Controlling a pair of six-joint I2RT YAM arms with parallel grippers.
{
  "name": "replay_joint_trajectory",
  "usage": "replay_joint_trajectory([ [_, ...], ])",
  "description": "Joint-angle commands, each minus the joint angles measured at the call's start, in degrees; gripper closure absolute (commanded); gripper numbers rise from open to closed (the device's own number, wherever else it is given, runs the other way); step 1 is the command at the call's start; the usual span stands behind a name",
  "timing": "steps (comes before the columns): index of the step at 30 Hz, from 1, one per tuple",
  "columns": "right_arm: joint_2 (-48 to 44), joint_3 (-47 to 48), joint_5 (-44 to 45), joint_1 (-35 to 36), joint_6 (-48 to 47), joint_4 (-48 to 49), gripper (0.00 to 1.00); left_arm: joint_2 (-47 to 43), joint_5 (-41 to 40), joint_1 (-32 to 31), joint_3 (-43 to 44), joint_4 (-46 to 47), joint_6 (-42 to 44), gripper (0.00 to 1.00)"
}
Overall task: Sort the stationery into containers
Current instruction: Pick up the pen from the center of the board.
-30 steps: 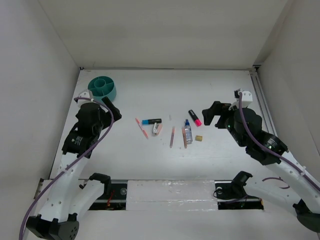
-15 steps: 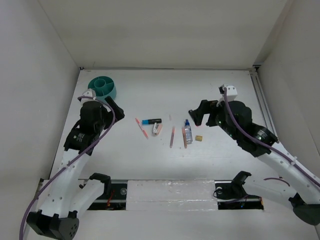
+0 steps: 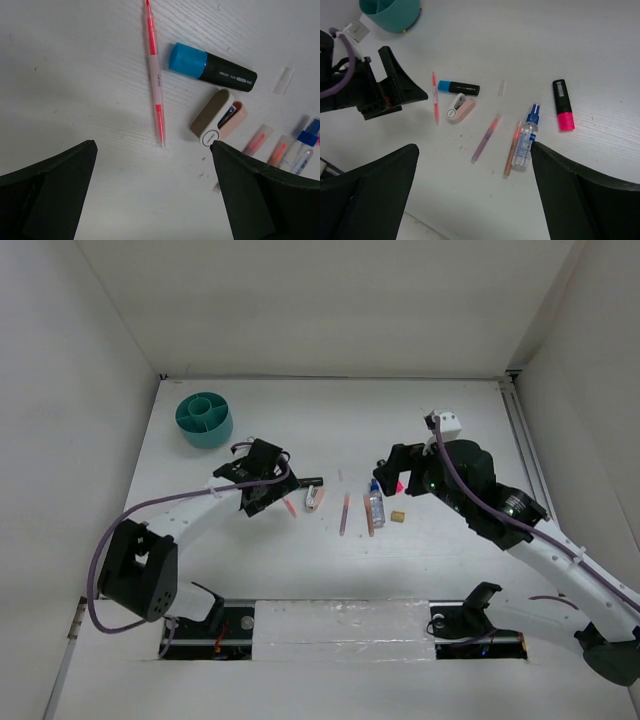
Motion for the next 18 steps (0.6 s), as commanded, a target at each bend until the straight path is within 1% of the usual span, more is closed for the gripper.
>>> replay_joint_trajectory([
  [1,-2.1,-0.2,-1.7,0.3,-0.6,3.2,0.0,2.2,-1.9,0.3,-1.7,4.4,-5.0,0.03],
  [3,-2.6,-0.7,-1.7,0.3,-0.6,3.2,0.0,4.4,-1.9,0.3,-1.7,5.0,-5.8,0.06],
  [4,-2.6,-0.7,-1.7,0.3,-0.6,3.2,0.0,6.4,-1.9,0.3,-1.7,5.0,-5.8,0.06],
  [9,-3.7,-1.7,-2.2,0.3,-0.6,2.6,0.0,10.5,-2.6,-0.2,-0.6,3.7,-6.4,0.06],
  [13,-4.3,-3.0,-2.8,0.3,-0.6,3.8,0.0,12.8,-5.6,-1.9,1.3,0.4,-8.3,0.06],
  [15,-4.3,-3.5,-2.8,0.3,-0.6,4.5,0.0,13.3,-6.9,-1.9,1.9,-0.2,-9.0,0.08],
  [16,-4.3,-3.5,-3.3,0.3,-0.6,4.5,0.0,13.3,-6.9,-1.9,1.9,-1.0,-9.0,0.09],
  [17,-4.3,-3.5,-3.4,0.3,-0.6,4.5,0.0,13.3,-7.4,-1.9,1.9,-1.0,-9.5,0.16],
  [18,-4.3,-3.5,-3.4,0.3,-0.6,5.0,0.0,13.9,-7.4,-1.9,2.4,-1.5,-9.5,0.19],
])
